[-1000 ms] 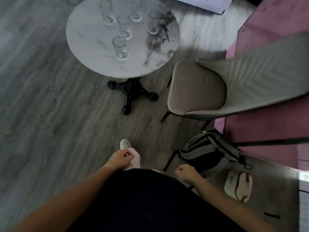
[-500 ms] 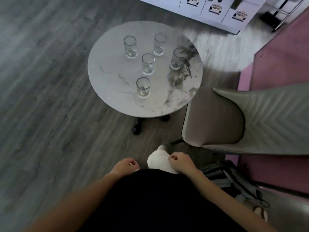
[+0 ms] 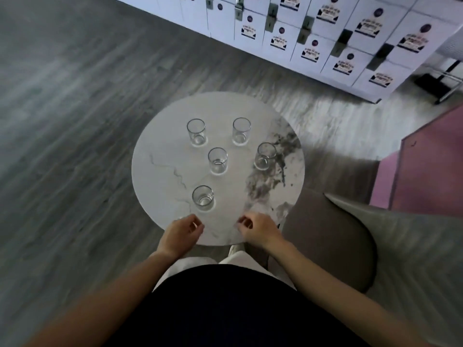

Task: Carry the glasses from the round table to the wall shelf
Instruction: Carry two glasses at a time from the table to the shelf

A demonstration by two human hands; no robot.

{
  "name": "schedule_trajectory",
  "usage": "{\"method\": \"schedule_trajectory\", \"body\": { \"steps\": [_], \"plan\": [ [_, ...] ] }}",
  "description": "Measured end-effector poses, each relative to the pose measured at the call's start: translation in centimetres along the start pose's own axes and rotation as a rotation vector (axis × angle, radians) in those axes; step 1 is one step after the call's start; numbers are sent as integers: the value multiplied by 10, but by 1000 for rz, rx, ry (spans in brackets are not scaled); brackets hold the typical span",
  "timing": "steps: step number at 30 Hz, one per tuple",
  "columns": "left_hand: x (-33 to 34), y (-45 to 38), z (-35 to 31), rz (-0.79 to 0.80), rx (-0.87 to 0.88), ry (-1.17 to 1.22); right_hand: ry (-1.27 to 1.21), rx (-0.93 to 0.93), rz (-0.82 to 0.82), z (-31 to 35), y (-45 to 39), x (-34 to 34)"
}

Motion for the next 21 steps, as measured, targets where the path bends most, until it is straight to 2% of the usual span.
{"method": "schedule_trajectory", "body": {
  "steps": [3,10,16,21],
  "plan": [
    [-14,-19,-7,-82,-64,49,16,-54,19,25,-27,-17],
    [-25,-29,-4,-178,-63,-7,83,-144,71,61,-68,-27],
    [-27,-36,-10,-192,146,-69,109,-160,26,74,-85,-29],
    [-19,-48,-6,-98,234,-95,175,-191,-30,87,-101,-31]
  ]
}}
Point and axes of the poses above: each hand's wrist, its own y-axis away from the middle knuckle, its own x-axis out of the palm, z = x × y, the point moved 6 cm from there along -y, towards the middle knuckle, and after that the axes turned 4 degrees about -y, right-handed, at the moved point
